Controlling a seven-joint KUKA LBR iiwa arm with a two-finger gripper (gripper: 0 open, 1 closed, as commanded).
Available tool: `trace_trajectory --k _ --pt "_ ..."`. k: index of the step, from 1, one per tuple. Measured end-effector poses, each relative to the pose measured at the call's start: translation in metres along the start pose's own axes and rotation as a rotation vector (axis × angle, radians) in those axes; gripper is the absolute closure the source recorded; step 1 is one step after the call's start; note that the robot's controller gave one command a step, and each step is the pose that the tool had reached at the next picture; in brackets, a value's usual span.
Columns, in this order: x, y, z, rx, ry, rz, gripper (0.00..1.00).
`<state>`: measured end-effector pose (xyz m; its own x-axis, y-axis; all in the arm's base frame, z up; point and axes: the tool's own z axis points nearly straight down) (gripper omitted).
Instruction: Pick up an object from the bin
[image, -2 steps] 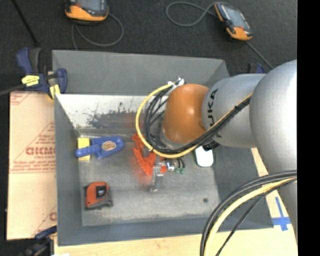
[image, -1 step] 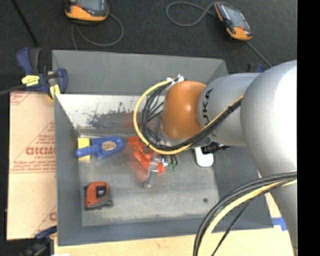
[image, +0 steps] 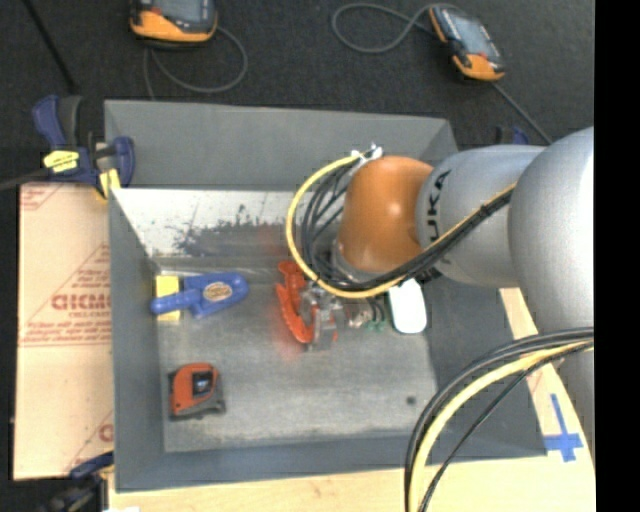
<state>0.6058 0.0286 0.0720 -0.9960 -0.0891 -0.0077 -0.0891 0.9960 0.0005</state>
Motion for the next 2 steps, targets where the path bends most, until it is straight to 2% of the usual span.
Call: trace_trajectory --k 1,2 --pt "0.0007 0.0012 0.001 -0.002 0.002 0.001 0.0" --pt "-0.0004 0.0016 -0.0006 -0.003 -0.001 0.003 1.0"
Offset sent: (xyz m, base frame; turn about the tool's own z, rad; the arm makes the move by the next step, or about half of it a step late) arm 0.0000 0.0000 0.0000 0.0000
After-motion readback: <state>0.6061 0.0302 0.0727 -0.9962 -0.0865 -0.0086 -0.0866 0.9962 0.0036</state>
